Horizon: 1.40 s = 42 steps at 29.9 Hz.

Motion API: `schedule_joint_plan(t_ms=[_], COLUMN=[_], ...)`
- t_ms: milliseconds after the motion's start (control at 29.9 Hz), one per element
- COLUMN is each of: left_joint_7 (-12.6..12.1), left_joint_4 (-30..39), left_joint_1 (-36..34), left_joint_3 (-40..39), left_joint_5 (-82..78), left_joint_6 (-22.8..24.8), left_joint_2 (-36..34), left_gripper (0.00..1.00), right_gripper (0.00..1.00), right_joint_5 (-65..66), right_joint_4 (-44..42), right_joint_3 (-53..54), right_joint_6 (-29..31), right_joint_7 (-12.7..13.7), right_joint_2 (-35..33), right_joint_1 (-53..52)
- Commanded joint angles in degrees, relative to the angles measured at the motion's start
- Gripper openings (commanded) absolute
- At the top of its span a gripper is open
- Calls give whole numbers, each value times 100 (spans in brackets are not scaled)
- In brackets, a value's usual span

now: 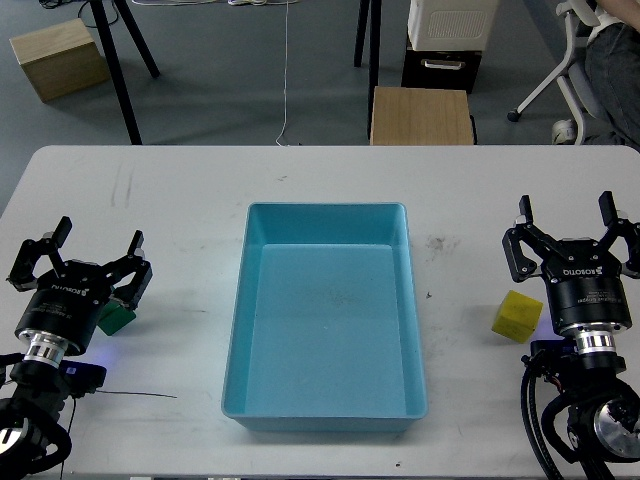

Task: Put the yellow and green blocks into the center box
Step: 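Move the right gripper down toward the yellow cube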

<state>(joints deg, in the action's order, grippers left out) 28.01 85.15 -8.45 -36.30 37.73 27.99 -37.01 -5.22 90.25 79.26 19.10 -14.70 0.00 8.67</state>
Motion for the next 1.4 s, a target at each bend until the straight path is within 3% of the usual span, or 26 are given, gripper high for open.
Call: schedule_joint_plan(t_ms=[0,234,334,568,735,835,902,969,1002,1169,1370], left_joint_7=[-1,-1,-1,-1,-1,-1,-1,-1,-1,-1,-1], left_joint_4=[2,2,2,2,2,-7,-7,-7,-7,-7,-16], left_joint_1=[-7,-7,-7,-16,-7,1,1,1,1,-7,-7], left_joint_3=[0,9,0,0,0,9,9,9,9,9,0], left_joint_5=[-11,-29,-20,-20,-20,-20,-20,-20,-20,-20,-29], left_joint_6=[1,1,1,1,1,1,1,1,1,1,1], left_joint_2=[-7,-8,-16,-25,-25,-43,-51,-60,-60,-78,-95], left_gripper=[100,100,100,100,100,100,100,100,100,100,100], right_gripper=[99,99,99,99,99,99,99,98,98,98,98], right_joint_5=[13,170,801,4104,4522,4653,4889,5363,5687,7060,7543], right_joint_4=[-8,-43,-130,-192,-446,-517,-780,-1131,-1324,-2090,-2214], right_joint_3=[37,265,458,450,152,-15,-243,-751,-1093,-3219,-5759], right_joint_6=[15,24,24,-37,-64,-73,-91,-91,-99,-213,-152], right_joint_7=[-7,2,2,-42,-138,-419,-787,-1235,-1330,-1330,-1330], right_joint_2=[0,0,0,-781,-1642,-2117,-2521,-2872,-3039,-3515,-4138], right_joint_1=[4,-58,-268,-1181,-1972,-2342,-2719,-3307,-3675,-5591,-7560])
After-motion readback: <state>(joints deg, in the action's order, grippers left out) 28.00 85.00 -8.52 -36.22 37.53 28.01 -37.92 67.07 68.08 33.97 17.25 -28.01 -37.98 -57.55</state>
